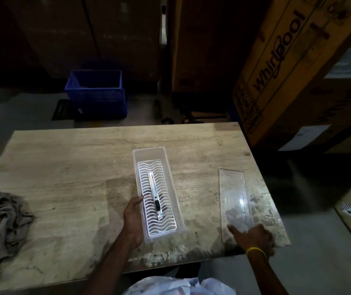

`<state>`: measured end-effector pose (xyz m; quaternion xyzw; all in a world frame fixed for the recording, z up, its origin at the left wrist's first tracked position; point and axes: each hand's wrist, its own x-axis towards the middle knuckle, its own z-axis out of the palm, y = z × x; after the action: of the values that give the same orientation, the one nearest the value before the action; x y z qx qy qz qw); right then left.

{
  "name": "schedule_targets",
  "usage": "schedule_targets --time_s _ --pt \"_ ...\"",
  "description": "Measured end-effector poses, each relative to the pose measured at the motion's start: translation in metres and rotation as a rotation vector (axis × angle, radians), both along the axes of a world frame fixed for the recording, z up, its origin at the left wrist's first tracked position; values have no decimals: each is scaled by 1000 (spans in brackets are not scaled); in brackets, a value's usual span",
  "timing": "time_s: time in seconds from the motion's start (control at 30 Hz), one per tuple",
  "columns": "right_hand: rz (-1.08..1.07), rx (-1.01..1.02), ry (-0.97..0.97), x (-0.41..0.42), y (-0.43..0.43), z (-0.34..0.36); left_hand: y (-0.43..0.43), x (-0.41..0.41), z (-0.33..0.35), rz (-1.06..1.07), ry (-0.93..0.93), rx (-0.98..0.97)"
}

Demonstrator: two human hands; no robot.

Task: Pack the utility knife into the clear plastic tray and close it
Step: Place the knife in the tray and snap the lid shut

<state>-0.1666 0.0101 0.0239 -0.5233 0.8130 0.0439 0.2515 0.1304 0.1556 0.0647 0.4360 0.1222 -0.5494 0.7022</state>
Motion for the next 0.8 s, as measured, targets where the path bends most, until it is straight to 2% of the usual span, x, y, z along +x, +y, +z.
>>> schedule_targets --time_s 0.07,0.17,0.27,0.33,0.43,0.5,0.73,0.8 --pt "-10 6 52 -2 13 -7 -3 0 1 -1 -14 14" --pt "18 -94 98 0 29 -14 -5 -2 2 -33 0 3" --pt "-9 -178 39 -2 34 -20 -7 -1 -1 -47 6 -13" --pt "-79 -230 -119 -3 30 -19 -9 -2 0 -62 13 -30" --pt "-231 -376 -474 4 24 -5 -12 -2 3 -84 23 -33" --pt "-236 -478 -580 12 20 4 -15 -3 5 -94 43 -33" --pt "59 -808 -810 62 4 54 -21 0 6 -96 -6 -85" --pt "256 -923 -821 79 4 76 -24 1 4 -80 7 -105"
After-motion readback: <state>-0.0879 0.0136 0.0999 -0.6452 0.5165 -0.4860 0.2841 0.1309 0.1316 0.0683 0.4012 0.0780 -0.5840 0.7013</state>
